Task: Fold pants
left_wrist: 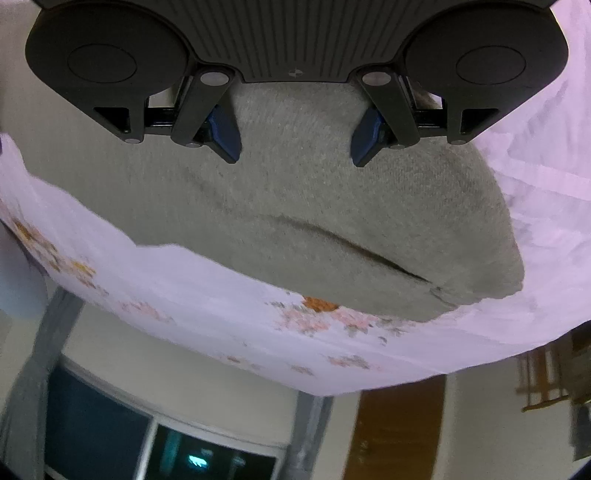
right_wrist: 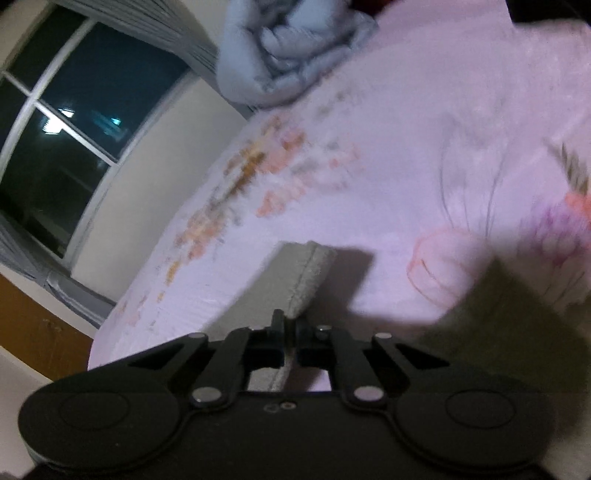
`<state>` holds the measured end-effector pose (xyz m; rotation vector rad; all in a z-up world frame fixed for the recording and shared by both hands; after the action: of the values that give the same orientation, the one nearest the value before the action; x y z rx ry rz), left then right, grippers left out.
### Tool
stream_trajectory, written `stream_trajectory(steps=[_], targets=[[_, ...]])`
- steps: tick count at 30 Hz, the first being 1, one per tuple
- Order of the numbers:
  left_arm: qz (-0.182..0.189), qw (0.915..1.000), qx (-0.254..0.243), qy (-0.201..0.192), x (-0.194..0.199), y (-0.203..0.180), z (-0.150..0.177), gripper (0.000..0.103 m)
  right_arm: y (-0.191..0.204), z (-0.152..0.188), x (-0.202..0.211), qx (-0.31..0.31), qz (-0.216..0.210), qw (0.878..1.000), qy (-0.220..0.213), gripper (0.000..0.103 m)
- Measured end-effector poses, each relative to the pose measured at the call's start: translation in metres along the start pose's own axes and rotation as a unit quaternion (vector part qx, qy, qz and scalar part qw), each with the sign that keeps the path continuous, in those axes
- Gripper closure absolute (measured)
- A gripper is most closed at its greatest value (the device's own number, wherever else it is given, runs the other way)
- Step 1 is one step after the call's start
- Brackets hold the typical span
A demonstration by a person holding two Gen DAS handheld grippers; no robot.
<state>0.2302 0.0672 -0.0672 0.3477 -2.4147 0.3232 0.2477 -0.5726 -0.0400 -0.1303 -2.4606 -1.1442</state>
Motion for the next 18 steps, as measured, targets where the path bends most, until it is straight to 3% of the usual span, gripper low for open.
stream_trajectory(steps=[4,8,12,18], targets=[[0.019,0.9980,-0.044,0.040,-0.007,0.000,-0.007,0.036,0.017,-0.010,0.038,0.027,-0.008,0.999,-0.025,0.103],[0.056,0.9942,-0.055,0.073,-0.010,0.009,-0.018,0.036,0.024,-0.017,0.083,0.040,-0.007,0.998,-0.047,0.103],[0.081,0.9925,-0.050,0.076,-0.012,0.017,-0.018,0.036,0.019,-0.013,0.116,0.054,0.008,0.997,-0.049,0.103],[0.087,0.9917,-0.064,0.070,-0.011,0.017,-0.014,0.036,-0.007,0.006,0.136,0.037,0.033,0.998,-0.046,0.103]])
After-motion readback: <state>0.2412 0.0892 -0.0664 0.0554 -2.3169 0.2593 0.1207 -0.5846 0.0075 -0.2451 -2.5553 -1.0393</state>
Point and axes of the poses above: each gripper's, at about its wrist camera, not at the fingertips, and x roughly against the way its jaws point, y to its left, z to its underside, the point moved 2 cm from there along -x, roughly the way its jaws point, and after that the axes turned 4 degrees about -z, right-handed, at the moved point
